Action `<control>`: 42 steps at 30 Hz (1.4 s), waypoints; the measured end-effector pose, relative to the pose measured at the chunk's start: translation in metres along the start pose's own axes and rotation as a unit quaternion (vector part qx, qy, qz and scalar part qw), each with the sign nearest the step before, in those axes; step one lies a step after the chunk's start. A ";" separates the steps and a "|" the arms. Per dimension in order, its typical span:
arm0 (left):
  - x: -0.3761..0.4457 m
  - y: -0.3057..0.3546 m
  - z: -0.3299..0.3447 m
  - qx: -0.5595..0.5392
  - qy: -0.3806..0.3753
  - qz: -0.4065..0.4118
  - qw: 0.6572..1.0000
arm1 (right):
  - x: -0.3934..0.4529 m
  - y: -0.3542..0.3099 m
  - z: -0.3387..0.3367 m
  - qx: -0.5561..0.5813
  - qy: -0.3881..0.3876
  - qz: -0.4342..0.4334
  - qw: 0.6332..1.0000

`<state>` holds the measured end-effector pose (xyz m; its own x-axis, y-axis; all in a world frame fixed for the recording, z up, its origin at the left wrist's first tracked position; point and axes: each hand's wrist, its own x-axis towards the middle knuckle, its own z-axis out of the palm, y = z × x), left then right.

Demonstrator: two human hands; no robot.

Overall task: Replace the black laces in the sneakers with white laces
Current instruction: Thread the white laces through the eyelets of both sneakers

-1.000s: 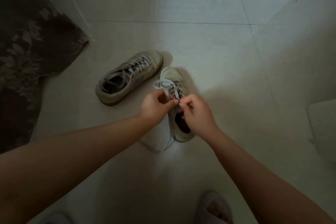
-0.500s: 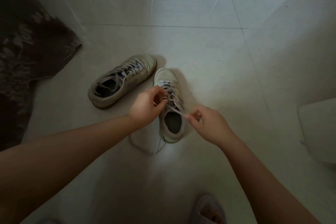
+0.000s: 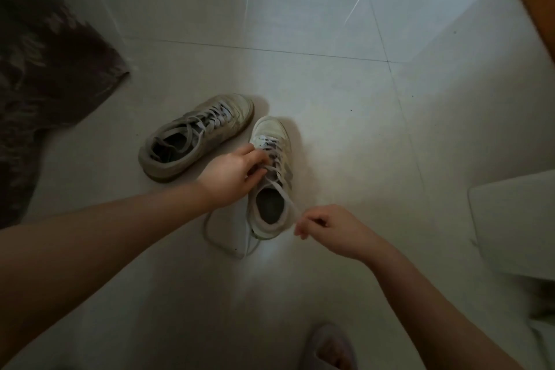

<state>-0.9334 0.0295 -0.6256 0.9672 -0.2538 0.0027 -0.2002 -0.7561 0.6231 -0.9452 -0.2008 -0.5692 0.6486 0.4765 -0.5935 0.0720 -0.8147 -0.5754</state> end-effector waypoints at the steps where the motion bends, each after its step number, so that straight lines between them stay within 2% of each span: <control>1: 0.000 -0.001 -0.001 -0.007 0.004 -0.001 1.000 | 0.004 -0.006 0.003 -0.021 -0.023 -0.005 0.999; 4: -0.003 -0.007 -0.004 -0.025 0.007 -0.007 1.000 | 0.014 -0.024 0.000 -0.067 -0.068 -0.020 0.995; 9: -0.019 -0.023 -0.010 -0.068 0.014 -0.020 0.997 | 0.037 -0.030 -0.015 -0.008 0.084 -0.020 0.996; 13: -0.030 -0.024 -0.014 -0.037 -0.004 0.054 0.998 | 0.057 -0.020 -0.008 0.058 0.169 0.001 0.984; 15: -0.033 -0.024 -0.013 -0.010 -0.021 0.087 0.996 | 0.066 -0.016 -0.002 0.070 0.194 0.012 0.978; 19: -0.035 -0.022 -0.009 -0.003 -0.018 0.098 0.995 | 0.081 -0.018 0.009 0.061 0.208 0.014 0.976; 23: -0.048 -0.009 -0.012 0.000 0.039 0.033 0.999 | 0.082 -0.024 0.016 0.108 0.218 0.011 0.970; 25: -0.062 0.004 -0.008 -0.015 0.053 -0.055 0.997 | 0.078 -0.024 0.023 0.132 0.216 0.003 0.967; 26: -0.069 0.014 -0.006 -0.042 0.033 -0.121 0.991 | 0.076 -0.023 0.027 0.135 0.211 -0.002 0.968; 28: -0.074 0.033 -0.002 -0.120 -0.047 -0.262 0.957 | 0.074 -0.019 0.036 0.133 0.209 -0.014 0.969; 29: -0.070 0.043 -0.003 -0.195 -0.070 -0.348 0.914 | 0.074 -0.017 0.040 0.134 0.210 -0.017 0.968; 30: -0.064 0.050 -0.004 -0.301 -0.069 -0.441 0.843 | 0.075 -0.015 0.043 0.136 0.209 -0.018 0.968; 32: -0.049 0.057 -0.005 -0.504 -0.055 -0.563 0.653 | 0.075 -0.014 0.047 0.139 0.206 -0.018 0.968; 33: -0.041 0.059 -0.006 -0.559 -0.053 -0.583 0.587 | 0.075 -0.013 0.048 0.143 0.206 -0.016 0.968; 34: -0.037 0.059 -0.005 -0.580 -0.043 -0.594 0.555 | 0.076 -0.013 0.048 0.147 0.207 -0.014 0.967; 35: -0.033 0.058 -0.003 -0.588 -0.026 -0.603 0.539 | 0.076 -0.014 0.049 0.151 0.207 -0.015 0.967; 37: -0.029 0.059 -0.006 -0.593 0.007 -0.602 0.535 | 0.074 -0.017 0.049 0.163 0.206 -0.023 0.965; 42: -0.025 0.048 -0.005 -0.579 0.030 -0.571 0.581 | 0.064 -0.021 0.055 0.200 0.210 -0.019 0.957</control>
<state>-0.9666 0.0031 -0.5919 0.3763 0.0619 -0.9244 0.7835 0.5113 0.3532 -0.9469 -0.1354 -0.6259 0.9046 0.2606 -0.3373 -0.1392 -0.5674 -0.8116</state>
